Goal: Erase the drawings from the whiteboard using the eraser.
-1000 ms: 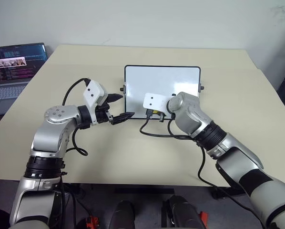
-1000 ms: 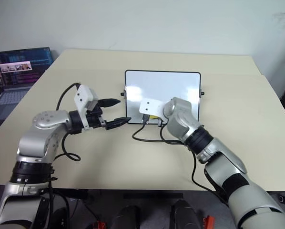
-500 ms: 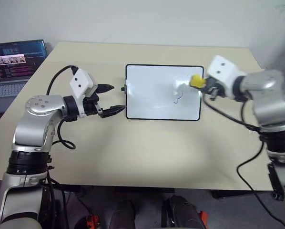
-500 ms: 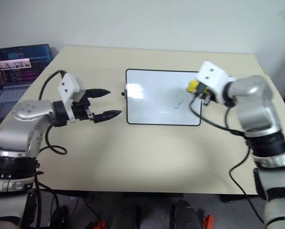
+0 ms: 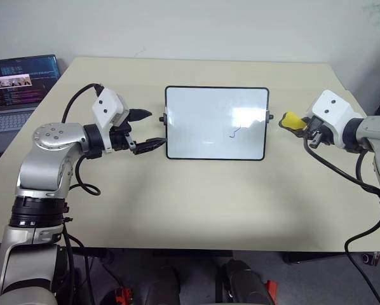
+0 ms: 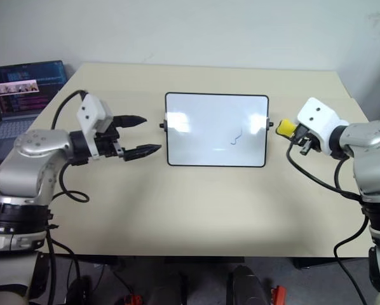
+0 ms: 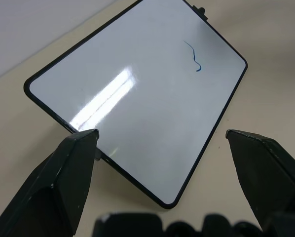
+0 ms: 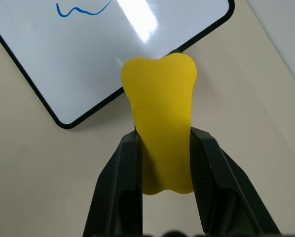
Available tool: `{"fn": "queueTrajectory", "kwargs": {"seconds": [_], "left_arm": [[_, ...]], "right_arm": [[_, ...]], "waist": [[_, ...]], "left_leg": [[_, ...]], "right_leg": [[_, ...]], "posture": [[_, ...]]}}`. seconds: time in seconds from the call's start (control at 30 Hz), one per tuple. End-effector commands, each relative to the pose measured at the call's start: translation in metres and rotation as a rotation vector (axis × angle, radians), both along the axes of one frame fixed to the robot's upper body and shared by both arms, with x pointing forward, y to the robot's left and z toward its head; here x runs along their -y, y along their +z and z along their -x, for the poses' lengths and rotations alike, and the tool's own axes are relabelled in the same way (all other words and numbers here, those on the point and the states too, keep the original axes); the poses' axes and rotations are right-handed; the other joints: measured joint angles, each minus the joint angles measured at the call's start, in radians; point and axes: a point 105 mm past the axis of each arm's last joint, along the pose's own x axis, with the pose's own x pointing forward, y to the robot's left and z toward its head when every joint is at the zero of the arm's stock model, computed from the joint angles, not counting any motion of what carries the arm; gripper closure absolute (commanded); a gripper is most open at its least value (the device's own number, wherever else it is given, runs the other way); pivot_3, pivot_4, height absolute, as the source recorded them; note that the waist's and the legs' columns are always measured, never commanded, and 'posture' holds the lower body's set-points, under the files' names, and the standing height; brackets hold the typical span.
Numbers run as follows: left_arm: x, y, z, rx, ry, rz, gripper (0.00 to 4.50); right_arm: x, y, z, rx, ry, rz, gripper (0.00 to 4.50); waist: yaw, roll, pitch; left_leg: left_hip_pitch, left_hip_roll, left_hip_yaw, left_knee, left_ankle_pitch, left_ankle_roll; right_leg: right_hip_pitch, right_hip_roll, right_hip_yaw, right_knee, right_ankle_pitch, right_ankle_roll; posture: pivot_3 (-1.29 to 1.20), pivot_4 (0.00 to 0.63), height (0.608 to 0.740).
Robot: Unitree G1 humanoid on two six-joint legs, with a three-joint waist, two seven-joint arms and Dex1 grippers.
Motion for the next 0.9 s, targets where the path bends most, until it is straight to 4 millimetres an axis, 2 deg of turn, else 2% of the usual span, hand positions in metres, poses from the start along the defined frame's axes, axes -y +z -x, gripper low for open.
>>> {"fn": "queueTrajectory", "kwargs": {"seconds": [0.03,0.2,0.4,0.57,0.9], "left_arm": [[0.002,0.015,0.002,0.063,-0.02,-0.002,0.0],[0.002,0.015,0.003,0.061,-0.019,-0.003,0.0],[0.001,0.015,0.003,0.062,-0.019,-0.005,0.0],[0.002,0.016,0.002,0.066,-0.02,-0.005,0.0],[0.003,0.016,0.002,0.067,-0.027,-0.006,0.0]], "right_arm": [[-0.001,0.023,0.001,0.082,0.006,0.005,3.53],[-0.004,0.025,-0.002,0.094,0.011,-0.011,3.53],[-0.016,0.034,-0.005,0.126,0.048,-0.066,3.53],[-0.04,0.053,-0.001,0.181,0.144,-0.189,3.53],[-0.041,0.043,-0.001,0.147,0.145,-0.149,3.53]], "waist": [[0.0,0.0,0.0],[0.001,0.0,0.0],[0.001,0.0,0.0],[0.001,0.0,0.0],[0.004,0.0,0.0]], "left_leg": [[0.0,0.0,0.0,0.0,0.0,0.0],[0.0,0.0,0.0,0.0,0.0,0.0],[0.0,0.0,0.0,0.0,0.0,0.0],[0.0,0.0,0.0,0.0,0.0,0.0],[0.0,0.0,0.0,0.001,0.0,0.0]], "right_leg": [[0.0,0.0,0.0,0.0,0.0,0.0],[0.0,0.0,0.0,0.0,0.0,0.0],[0.0,0.0,0.0,0.0,0.0,0.0],[0.0,0.0,0.0,0.0,0.0,0.0],[0.0,0.0,0.0,0.0,0.0,0.0]], "posture": [[0.0,0.15,0.74],[0.0,0.15,0.74],[0.0,0.15,0.74],[0.0,0.15,0.74],[0.0,0.15,0.74]]}}
